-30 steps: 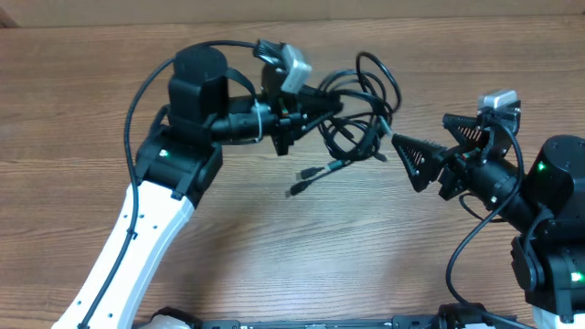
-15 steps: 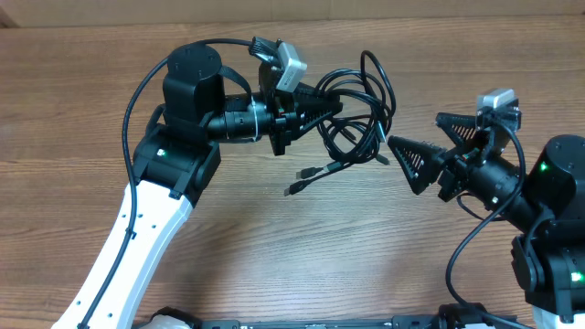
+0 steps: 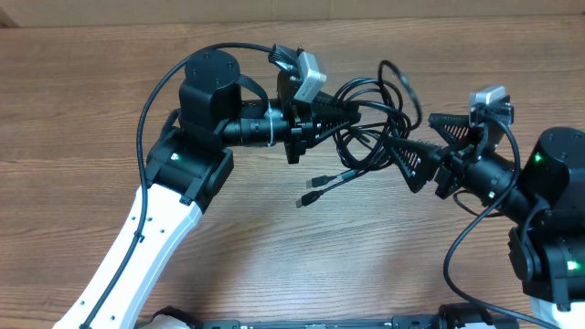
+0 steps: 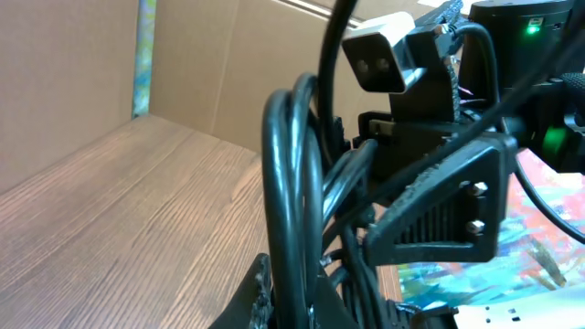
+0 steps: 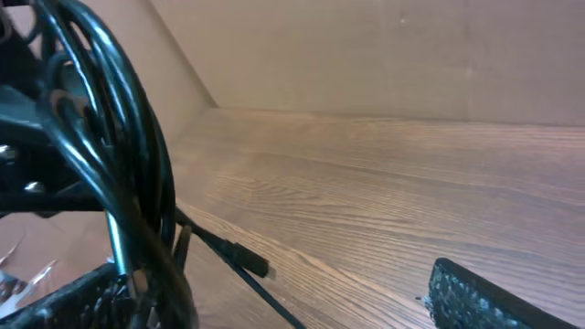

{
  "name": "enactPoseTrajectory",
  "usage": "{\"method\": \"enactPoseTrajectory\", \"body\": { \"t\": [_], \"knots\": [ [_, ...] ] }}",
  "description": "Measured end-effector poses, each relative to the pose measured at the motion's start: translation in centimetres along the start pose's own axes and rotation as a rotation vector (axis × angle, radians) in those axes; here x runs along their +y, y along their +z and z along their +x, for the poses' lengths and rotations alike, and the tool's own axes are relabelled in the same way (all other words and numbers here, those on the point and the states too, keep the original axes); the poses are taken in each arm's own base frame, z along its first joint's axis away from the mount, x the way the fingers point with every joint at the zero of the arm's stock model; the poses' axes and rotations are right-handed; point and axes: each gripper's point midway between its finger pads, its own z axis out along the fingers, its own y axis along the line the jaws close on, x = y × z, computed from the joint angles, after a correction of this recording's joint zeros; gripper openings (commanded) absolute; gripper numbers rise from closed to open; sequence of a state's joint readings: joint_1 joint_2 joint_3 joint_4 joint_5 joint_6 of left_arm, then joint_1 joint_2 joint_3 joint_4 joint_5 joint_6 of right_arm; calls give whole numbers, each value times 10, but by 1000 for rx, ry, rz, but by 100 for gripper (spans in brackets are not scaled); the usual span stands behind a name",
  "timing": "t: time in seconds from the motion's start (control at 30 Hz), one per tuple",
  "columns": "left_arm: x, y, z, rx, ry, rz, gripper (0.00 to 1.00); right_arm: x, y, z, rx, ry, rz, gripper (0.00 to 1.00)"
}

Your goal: Untangle cables

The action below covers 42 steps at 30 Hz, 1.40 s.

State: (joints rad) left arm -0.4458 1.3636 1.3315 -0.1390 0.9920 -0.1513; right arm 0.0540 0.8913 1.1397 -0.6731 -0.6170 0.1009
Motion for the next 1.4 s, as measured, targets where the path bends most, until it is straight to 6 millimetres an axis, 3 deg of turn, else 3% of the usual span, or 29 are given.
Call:
{"method": "enactPoseTrajectory", "body": {
  "t": [0.1, 0.17, 0.73, 1.4],
  "knots": [
    [-1, 0, -1, -4, 6, 4, 4, -3, 0, -1, -3, 3, 19, 78],
    [-2, 0, -1, -4, 8, 9, 4, -5, 0, -1, -6, -2, 29, 73],
    [-5, -2, -3, -9, 20, 34, 4, 4, 0, 0, 1, -62, -21, 82],
    [-2, -6, -4, -12, 20, 32, 4, -10, 0, -2, -8, -48, 57, 84]
  ]
}}
